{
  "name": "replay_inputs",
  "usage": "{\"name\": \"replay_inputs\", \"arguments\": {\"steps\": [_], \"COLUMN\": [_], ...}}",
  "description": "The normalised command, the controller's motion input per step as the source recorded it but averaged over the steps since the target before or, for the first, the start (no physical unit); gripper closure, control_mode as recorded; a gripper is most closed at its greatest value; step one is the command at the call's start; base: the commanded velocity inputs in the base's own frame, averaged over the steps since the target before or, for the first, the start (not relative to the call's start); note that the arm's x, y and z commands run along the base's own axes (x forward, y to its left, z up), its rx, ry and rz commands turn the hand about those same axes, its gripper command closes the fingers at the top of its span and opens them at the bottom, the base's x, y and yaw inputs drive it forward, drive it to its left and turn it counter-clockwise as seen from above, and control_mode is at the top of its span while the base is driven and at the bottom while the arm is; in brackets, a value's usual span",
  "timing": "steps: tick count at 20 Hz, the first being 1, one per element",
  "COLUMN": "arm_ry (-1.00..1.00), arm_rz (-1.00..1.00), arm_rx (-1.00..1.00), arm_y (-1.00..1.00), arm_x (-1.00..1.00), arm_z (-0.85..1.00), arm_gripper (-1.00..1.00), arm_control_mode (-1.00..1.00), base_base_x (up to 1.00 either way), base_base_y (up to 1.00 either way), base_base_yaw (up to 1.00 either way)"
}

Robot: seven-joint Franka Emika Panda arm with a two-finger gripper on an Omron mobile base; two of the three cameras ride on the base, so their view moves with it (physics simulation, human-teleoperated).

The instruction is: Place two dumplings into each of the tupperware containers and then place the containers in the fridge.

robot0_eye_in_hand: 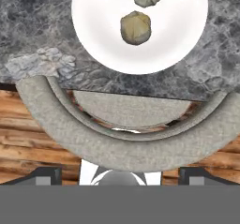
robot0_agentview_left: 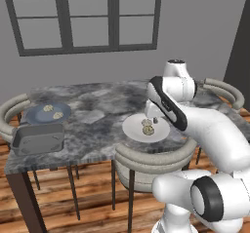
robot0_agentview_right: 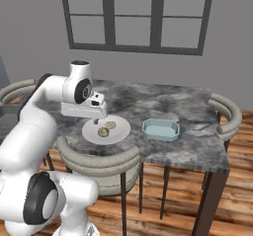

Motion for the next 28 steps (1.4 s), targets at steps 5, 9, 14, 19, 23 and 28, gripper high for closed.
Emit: {"name": "replay_inputs", "arguments": {"steps": [5, 9, 14, 19, 23, 28], "arm_ry": [0.02, 0.00, 0.00, 0.00, 0.00, 0.00], "arm_rz": [0.06, 0.08, 0.07, 0.06, 0.06, 0.04], "arm_rx": [0.00, 0.00, 0.00, 0.00, 0.00, 0.00], "arm_y": [0.00, 0.00, 0.00, -0.01, -0.03, -0.03], "arm_x": [0.46, 0.50, 0.48, 0.55, 0.54, 0.50], "arm_z": [-0.58, -0.67, -0.58, -0.53, -0.51, -0.39], "arm_gripper": [-1.00, -1.00, -1.00, -1.00, -1.00, -1.00], "arm_control_mode": [-1.00, -1.00, -1.00, -1.00, -1.00, -1.00], "base_base_x": [0.00, 0.00, 0.00, 0.00, 0.00, 0.00], "base_base_y": [0.00, 0.00, 0.00, 0.00, 0.00, 0.00], "base_base_yaw": [0.00, 0.00, 0.00, 0.00, 0.00, 0.00]}}
